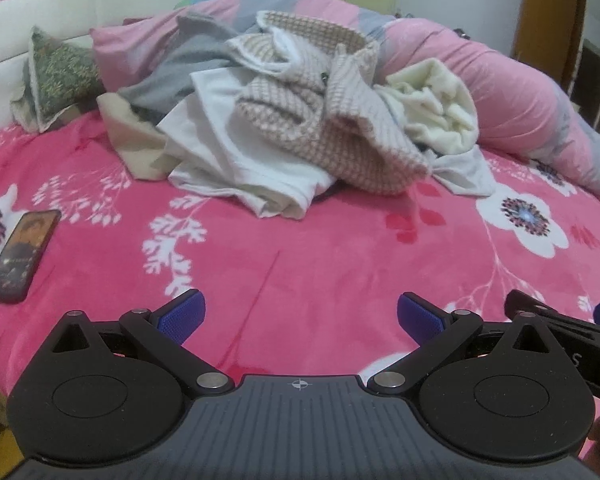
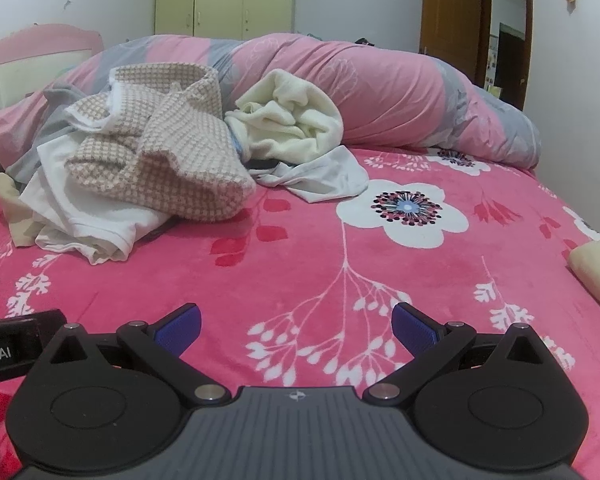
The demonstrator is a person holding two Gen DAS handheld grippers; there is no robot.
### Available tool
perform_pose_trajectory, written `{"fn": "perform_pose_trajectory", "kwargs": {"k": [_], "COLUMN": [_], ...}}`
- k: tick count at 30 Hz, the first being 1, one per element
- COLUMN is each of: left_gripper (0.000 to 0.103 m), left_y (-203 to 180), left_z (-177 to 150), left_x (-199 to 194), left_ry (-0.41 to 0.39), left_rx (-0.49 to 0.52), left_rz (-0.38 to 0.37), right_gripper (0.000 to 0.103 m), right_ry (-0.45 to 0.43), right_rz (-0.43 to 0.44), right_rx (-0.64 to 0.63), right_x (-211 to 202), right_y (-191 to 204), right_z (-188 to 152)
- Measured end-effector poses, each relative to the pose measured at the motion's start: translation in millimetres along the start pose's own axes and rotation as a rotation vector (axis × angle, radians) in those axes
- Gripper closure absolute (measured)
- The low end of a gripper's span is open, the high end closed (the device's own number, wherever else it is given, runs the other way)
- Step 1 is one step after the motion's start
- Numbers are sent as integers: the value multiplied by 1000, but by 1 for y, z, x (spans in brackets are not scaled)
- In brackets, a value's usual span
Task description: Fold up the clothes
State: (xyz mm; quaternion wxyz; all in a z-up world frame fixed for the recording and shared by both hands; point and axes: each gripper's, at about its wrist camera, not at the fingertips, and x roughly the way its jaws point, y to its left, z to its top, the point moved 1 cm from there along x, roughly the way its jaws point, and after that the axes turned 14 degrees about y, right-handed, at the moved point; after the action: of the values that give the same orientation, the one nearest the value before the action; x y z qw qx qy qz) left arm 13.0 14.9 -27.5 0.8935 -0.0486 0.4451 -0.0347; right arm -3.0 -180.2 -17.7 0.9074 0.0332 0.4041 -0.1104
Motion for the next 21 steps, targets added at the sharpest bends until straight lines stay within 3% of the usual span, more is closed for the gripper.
{"fn": "perform_pose_trajectory", "kwargs": {"k": [5,8,15,21], "left_gripper": [0,0,0,0], "left_y": [4,1,-2,-7], "left_z": [4,3,1,0], "left_x": [-1,-2,-2,-5], "left_ry": [27,6,11,-28], "left_rx": [-28,-5,40,54], "left_rz": [-9,39,-41,-8], "right_gripper": [0,0,0,0], "right_ry": [2,1,-6,-6], "right_rz": [3,2,9,13], "right_rx": [11,13,19,25], "right_x": [-1,0,-2,-2], "right_y": [-2,-2,-3,-5], "right_z": [1,1,0,0]}}
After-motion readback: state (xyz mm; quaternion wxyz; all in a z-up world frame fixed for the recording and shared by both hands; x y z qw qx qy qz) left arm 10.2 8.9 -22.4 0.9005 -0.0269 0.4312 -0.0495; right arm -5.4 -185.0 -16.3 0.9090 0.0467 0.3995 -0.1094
